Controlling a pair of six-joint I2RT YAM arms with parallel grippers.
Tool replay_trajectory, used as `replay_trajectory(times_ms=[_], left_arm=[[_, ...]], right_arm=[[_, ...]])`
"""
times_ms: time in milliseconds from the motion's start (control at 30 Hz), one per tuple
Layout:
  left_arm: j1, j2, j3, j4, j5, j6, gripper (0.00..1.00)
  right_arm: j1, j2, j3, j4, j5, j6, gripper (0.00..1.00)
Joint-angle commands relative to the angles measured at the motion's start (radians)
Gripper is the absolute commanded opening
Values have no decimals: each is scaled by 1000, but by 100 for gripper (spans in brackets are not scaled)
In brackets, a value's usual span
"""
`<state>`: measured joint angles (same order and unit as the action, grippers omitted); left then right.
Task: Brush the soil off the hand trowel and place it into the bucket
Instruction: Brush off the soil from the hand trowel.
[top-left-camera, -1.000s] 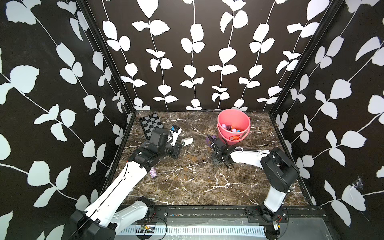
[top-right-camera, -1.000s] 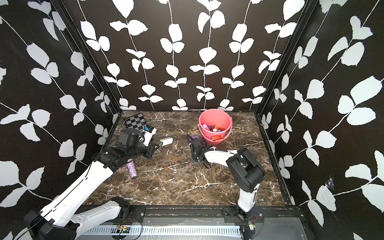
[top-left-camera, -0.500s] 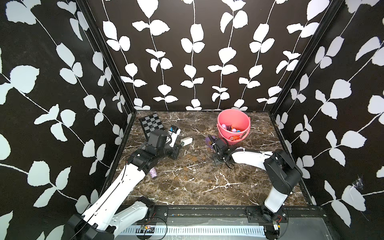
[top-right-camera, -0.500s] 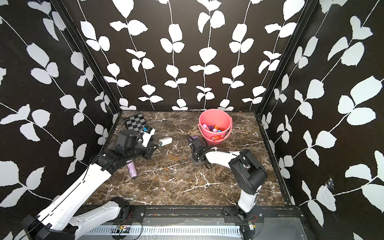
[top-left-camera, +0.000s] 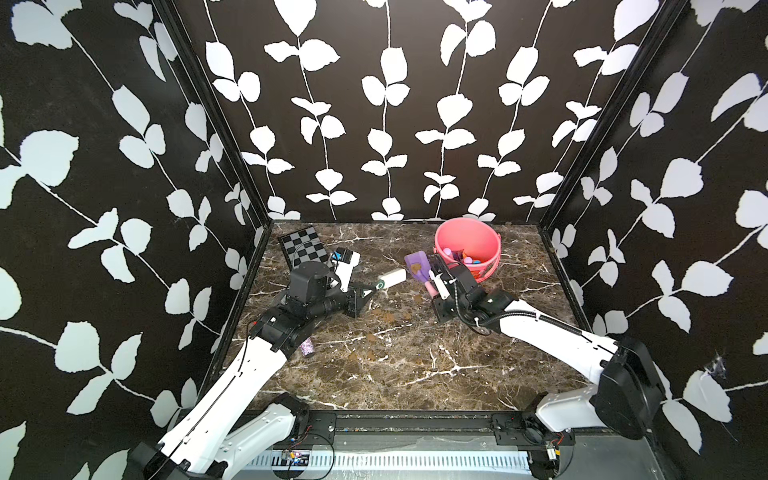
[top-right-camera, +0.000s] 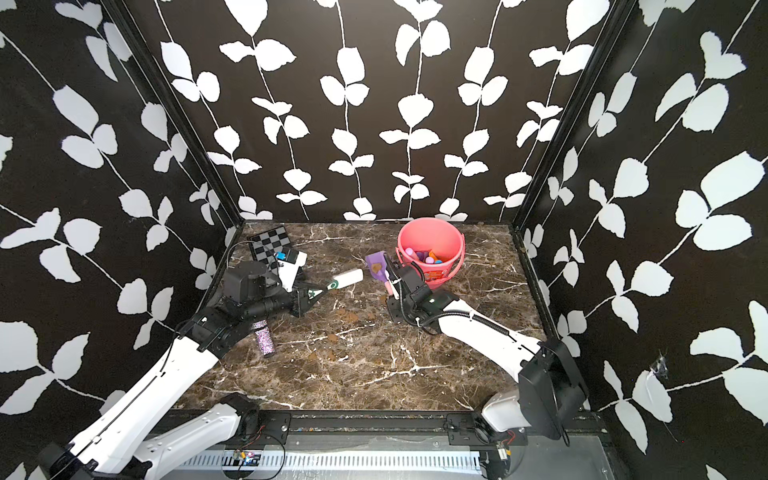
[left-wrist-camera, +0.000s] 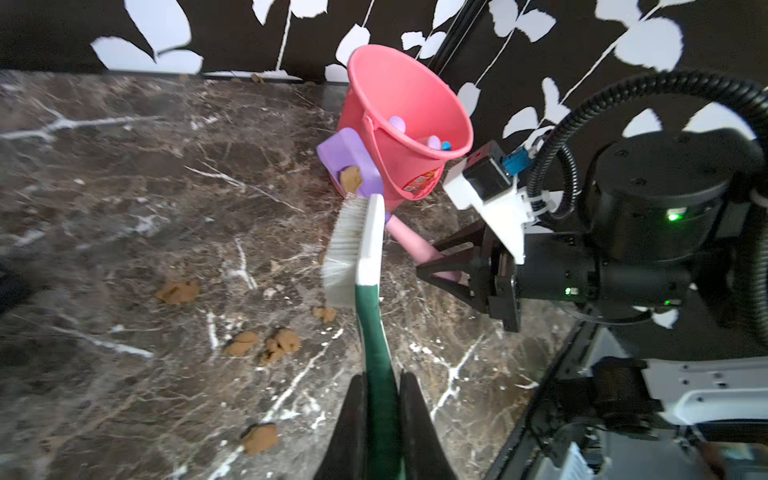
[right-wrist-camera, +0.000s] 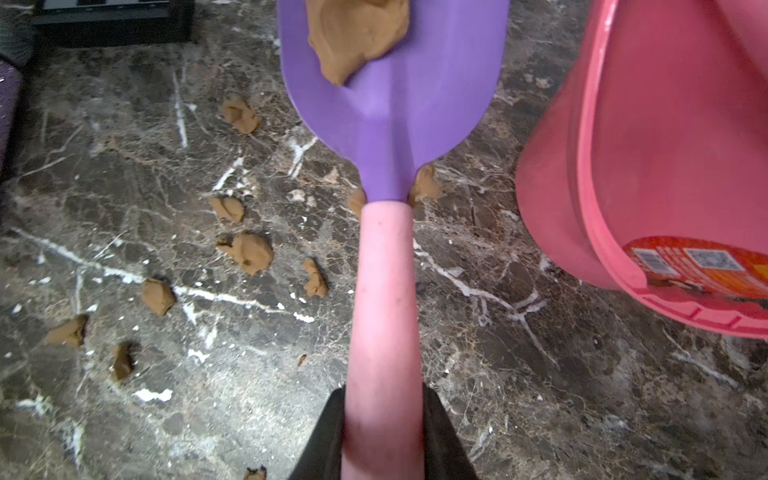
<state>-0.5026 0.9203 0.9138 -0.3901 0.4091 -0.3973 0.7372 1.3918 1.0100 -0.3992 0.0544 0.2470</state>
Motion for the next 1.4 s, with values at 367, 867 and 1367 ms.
replay_trajectory(times_ms=[367, 867, 1367], left_arm=[[-31, 75, -92, 168, 99, -238, 0], [80, 74, -98, 113, 23, -248, 0], [36, 115, -168, 240, 185, -360, 0]], right_arm=[[57, -22, 7, -22, -116, -110, 0], [84, -97, -63, -62, -54, -184, 0], [94, -51, -24, -51, -83, -170, 0]])
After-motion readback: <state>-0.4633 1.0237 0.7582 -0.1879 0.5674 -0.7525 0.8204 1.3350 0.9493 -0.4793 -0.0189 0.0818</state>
